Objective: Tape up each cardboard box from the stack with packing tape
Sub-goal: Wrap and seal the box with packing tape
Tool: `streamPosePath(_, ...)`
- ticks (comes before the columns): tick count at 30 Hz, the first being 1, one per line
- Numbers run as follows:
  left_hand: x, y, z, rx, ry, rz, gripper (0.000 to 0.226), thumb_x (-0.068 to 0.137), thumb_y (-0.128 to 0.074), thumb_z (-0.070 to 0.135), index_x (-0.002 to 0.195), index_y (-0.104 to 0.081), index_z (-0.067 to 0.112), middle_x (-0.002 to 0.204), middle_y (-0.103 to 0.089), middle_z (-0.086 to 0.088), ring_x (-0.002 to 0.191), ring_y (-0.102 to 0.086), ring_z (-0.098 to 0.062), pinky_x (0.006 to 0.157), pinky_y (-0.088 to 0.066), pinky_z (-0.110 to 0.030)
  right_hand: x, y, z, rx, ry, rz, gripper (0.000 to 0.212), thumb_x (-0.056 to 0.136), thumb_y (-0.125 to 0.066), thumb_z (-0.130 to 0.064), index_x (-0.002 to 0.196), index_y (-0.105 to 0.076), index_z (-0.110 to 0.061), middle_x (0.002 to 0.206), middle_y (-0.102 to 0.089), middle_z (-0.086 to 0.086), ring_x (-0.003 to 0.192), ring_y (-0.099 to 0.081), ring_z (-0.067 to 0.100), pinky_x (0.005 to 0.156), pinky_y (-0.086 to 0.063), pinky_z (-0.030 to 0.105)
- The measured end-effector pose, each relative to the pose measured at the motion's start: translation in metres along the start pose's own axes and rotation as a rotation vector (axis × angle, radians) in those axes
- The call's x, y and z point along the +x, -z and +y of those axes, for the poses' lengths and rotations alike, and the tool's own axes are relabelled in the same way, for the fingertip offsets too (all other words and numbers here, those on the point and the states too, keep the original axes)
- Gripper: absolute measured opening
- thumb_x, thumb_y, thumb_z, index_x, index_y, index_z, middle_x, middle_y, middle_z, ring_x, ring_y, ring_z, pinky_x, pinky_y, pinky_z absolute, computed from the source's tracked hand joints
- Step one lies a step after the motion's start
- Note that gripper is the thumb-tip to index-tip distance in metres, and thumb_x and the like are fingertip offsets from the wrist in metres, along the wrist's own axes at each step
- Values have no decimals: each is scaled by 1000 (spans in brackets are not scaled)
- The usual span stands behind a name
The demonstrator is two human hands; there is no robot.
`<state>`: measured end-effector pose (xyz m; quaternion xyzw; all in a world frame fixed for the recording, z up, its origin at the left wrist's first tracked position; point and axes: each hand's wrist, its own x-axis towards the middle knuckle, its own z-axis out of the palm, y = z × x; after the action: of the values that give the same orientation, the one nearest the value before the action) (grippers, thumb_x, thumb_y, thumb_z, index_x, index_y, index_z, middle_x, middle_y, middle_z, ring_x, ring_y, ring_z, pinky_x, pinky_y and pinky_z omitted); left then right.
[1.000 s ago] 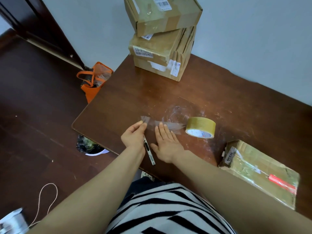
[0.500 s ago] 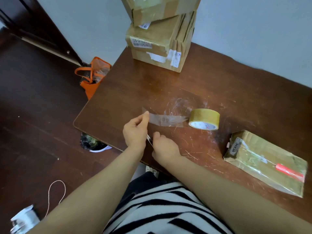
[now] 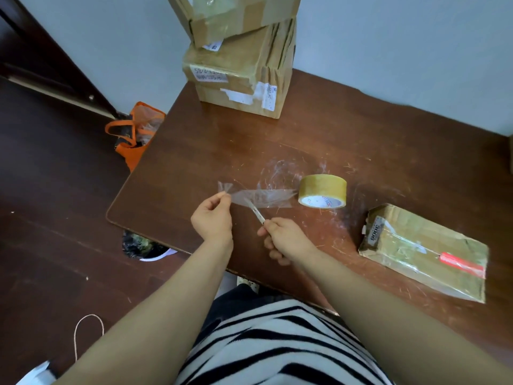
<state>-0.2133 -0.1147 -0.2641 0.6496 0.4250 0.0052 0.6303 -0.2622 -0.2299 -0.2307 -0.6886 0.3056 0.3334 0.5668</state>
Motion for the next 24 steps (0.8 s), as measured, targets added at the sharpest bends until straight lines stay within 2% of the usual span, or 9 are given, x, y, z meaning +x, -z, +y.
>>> streamPosePath(3,-1,-1,0,-7,-10,0,8,83,-71,10,87,-73,16,82,-69,5,75,-63,-6,67,-49,-15,10,-7,-12,-5,17,87,30,102,-32,-29,81,-49,-17,60,-41,0,39,-33,10,33,-21,14)
streamPosePath(7,1,0,-2,0,-13,0,8,82,-71,10,89,-74,14,88,-72,0,87,-67,-12,82,-54,-26,21,-11,-18,-87,20,101,32,103,-30,-27,78,-47,-15,64,-43,2,44,-35,13,34,-23,17)
streamPosePath(11,0,0,0,-12,-17,-10,8,82,-71,10,87,-73,15,87,-72,-1,82,-65,-11,79,-54,-25,29,-18,-21,-249,58,92,27,103,-28,-24,90,-48,-11,64,-43,5,45,-37,16,38,-26,22)
streamPosePath(14,-1,1,1,-10,-28,-6,8,83,-71,10,90,-74,13,87,-71,0,81,-64,-8,75,-52,-20,32,-20,-12,-422,131,127,25,103,-28,-26,95,-48,-13,69,-43,2,65,-47,22,45,-30,27)
streamPosePath(16,0,1,0,-18,-27,-2,9,83,-71,10,90,-74,13,86,-71,1,80,-64,-8,73,-51,-19,32,-20,-4,-505,148,124,23,103,-29,-25,94,-47,-13,77,-46,4,79,-48,22,50,-29,24)
streamPosePath(18,0,0,0,-21,-27,0,9,83,-71,9,91,-74,13,84,-70,1,78,-64,-7,69,-49,-16,30,-17,0,-540,147,115,22,103,-30,-23,94,-47,-12,79,-48,5,76,-48,22,50,-30,24)
streamPosePath(21,1,0,-1,-28,-30,-2,8,82,-71,10,90,-74,13,83,-70,2,80,-65,-8,70,-49,-15,23,-12,-1,-598,145,87,22,102,-31,-22,97,-50,-12,79,-49,5,58,-40,14,50,-31,23)
streamPosePath(23,2,1,-1,-35,-17,-4,7,82,-72,10,87,-74,15,85,-71,2,84,-66,-10,77,-53,-20,16,-13,2,-671,152,17,31,103,-31,-24,105,-56,-6,84,-53,9,62,-45,18,52,-36,25)
streamPosePath(24,2,2,0,-29,-16,-7,7,82,-72,10,87,-74,16,86,-72,1,85,-67,-10,79,-54,-22,12,-16,7,-693,171,-9,35,103,-32,-25,109,-58,-2,89,-57,12,71,-51,22,58,-42,30)
